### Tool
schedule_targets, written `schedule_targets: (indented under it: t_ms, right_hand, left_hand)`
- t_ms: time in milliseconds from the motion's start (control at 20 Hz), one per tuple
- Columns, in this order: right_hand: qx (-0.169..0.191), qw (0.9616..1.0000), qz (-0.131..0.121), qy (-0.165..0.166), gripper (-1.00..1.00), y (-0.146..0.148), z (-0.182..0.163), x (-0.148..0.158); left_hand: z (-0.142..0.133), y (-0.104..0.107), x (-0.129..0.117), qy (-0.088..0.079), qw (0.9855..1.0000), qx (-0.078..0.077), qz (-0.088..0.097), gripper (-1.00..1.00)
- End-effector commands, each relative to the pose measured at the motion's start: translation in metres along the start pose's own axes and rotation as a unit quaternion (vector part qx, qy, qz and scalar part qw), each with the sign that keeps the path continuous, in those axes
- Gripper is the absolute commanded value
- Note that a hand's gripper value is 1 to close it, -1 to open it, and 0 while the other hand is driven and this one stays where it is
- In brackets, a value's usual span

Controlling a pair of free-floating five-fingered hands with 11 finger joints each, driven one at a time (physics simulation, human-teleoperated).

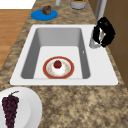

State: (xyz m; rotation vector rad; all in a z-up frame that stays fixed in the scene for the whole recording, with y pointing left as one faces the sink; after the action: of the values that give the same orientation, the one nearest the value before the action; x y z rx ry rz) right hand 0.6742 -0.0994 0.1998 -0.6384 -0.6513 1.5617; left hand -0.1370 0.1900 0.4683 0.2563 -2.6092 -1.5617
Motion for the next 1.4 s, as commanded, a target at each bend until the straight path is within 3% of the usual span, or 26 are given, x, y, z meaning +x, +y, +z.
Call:
schedule_targets:
  t_ms: [0,100,350,600,800,950,1300,1350]
  right_hand:
    - [-0.003,0.9990,-0.023,-0.038,1.00,-0.002,-0.001,0.004]
    - [-0.010,0.9998,0.004,-0.017,1.00,-0.002,-0.010,0.023]
    - [-0.023,0.9987,0.007,0.045,1.00,-0.004,-0.012,0.041]
    - [-0.023,0.9921,0.019,0.122,1.00,-0.008,-0.012,0.056]
    - [-0.024,0.9819,0.033,0.185,1.00,-0.008,-0.015,0.070]
    - [-0.027,0.9705,0.049,0.234,1.00,-0.007,-0.019,0.082]
    - [-0.029,0.9462,0.046,0.319,1.00,-0.006,-0.029,0.096]
    - [-0.029,0.9456,0.045,0.321,1.00,-0.006,-0.030,0.096]
  left_hand:
    - [0.000,0.000,0.000,0.000,1.0000,0.000,0.000,0.00]
    - [0.000,0.000,0.000,0.000,1.0000,0.000,0.000,0.00]
    - [0.000,0.000,0.000,0.000,1.0000,0.000,0.000,0.00]
    - [0.000,0.000,0.000,0.000,1.0000,0.000,0.000,0.00]
    - [0.000,0.000,0.000,0.000,1.0000,0.000,0.000,0.00]
    - [0.000,0.000,0.000,0.000,1.0000,0.000,0.000,0.00]
    - [0.000,0.000,0.000,0.000,1.0000,0.000,0.000,0.00]
    - [0.000,0.000,0.000,0.000,1.0000,0.000,0.000,0.00]
